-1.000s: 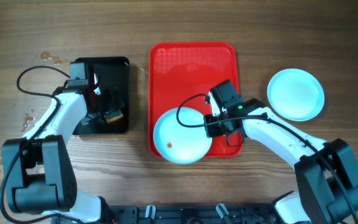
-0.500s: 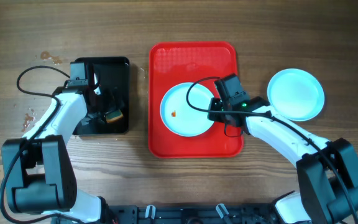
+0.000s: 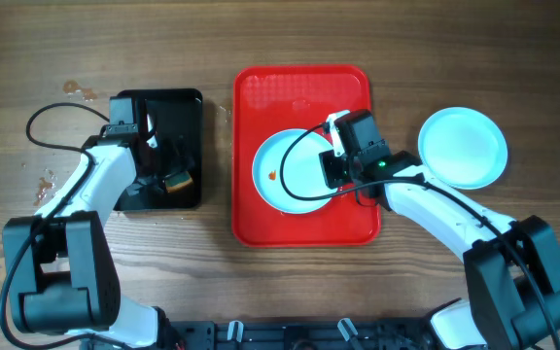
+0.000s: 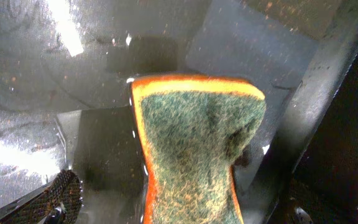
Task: Clean dirty plates on tray and stack at the side
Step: 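Grasp rim of the last stained plate on red tray with right gripper, then rinse the sponge in the black tray water with left gripper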
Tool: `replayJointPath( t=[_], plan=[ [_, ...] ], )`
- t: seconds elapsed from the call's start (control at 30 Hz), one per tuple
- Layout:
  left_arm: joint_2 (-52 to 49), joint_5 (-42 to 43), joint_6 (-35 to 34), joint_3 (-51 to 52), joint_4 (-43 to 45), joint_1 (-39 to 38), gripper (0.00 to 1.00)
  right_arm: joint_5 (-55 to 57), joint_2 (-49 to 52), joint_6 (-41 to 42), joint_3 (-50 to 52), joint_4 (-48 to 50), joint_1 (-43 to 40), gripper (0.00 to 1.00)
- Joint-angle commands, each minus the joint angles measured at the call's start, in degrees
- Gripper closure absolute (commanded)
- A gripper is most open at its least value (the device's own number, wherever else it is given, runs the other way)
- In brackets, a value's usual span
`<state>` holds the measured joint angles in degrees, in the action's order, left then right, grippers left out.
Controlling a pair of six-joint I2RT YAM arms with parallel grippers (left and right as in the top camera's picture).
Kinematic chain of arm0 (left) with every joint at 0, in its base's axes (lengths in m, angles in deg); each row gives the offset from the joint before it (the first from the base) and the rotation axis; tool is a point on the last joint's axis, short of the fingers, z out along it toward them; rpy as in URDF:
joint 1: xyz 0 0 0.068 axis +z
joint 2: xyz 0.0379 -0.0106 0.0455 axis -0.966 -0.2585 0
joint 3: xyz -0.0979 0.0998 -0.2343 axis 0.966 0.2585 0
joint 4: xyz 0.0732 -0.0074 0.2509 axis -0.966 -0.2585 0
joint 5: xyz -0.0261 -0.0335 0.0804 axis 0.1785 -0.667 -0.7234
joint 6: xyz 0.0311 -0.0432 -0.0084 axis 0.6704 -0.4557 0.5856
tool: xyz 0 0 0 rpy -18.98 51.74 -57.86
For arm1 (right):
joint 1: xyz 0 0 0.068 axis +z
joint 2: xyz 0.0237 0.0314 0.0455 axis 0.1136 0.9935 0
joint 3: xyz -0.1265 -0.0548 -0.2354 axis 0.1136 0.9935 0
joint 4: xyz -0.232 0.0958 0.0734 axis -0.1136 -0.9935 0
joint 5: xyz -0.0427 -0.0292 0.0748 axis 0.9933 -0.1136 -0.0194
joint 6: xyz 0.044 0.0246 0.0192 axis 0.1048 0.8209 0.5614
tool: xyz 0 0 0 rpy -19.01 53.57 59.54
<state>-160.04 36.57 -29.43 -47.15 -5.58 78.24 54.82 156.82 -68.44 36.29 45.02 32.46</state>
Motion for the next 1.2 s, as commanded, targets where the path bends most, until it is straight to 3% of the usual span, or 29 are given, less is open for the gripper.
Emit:
replayJointPath(
  t=[0.0,0.1,0.27,0.3,0.33,0.37,0.43,0.67,0.9,0.93,1.0,1.03,1.1,1.17],
  plan=[
    [-0.1,3.3,-0.2,0.1,1.6,-0.1,0.0,-0.2,0.6,-1.0,0.1,0.4,-0.2,0.5],
    [-0.1,5.9,-0.1,0.2,-1.3,-0.1,0.0,-0.2,0.6,1.9,0.1,0.3,-0.7,0.5],
    [-0.6,-5.3,-5.7,0.3,0.7,-0.1,0.0,-0.5,0.6,5.5,0.1,0.4,-2.6,0.5],
    [-0.9,-5.7,-5.7,0.3,0.9,-0.1,0.16,-0.5,0.6,5.6,0.1,0.4,-3.0,0.5],
    [-1.6,-5.8,-5.7,0.4,1.2,-0.1,0.63,-0.5,0.6,5.8,0.1,0.4,-3.2,0.5],
    [-2.3,-5.8,-5.8,0.5,1.5,-0.1,0.85,-0.5,0.6,6.1,0.1,0.2,-3.5,0.5],
    [-4.0,-5.7,-5.8,1.7,3.1,-0.1,0.96,-0.5,0.6,7.0,0.1,-0.3,-3.7,0.5],
    [-8.0,-5.0,-5.4,4.7,5.4,-0.1,0.96,-3.5,0.6,8.5,0.1,-1.2,-3.7,0.5],
    [-0.2,-1.4,14.2,-5.6,-8.2,-0.1,0.96,-3.5,0.6,8.5,0.1,-1.1,-3.7,0.51],
    [0.0,-1.4,15.3,-5.6,-8.2,-0.1,0.91,-3.5,0.6,8.5,0.1,-1.1,-3.7,0.51],
    [-0.4,-1.4,15.1,-4.4,-7.3,-0.1,0.54,-3.5,0.6,8.5,0.1,-1.1,-3.7,0.51],
    [-0.6,-1.4,15.0,-3.5,-6.4,-0.1,0.47,-3.5,0.6,8.5,0.1,-1.2,-3.7,0.51],
    [-1.5,-1.4,15.1,-0.8,-3.7,-0.1,0.43,-3.5,0.6,8.5,0.1,-1.2,-3.7,0.51],
    [-3.3,-1.4,15.0,3.0,0.7,-0.1,0.49,-3.5,0.6,8.5,0.1,-1.2,-3.7,0.51]
  ],
)
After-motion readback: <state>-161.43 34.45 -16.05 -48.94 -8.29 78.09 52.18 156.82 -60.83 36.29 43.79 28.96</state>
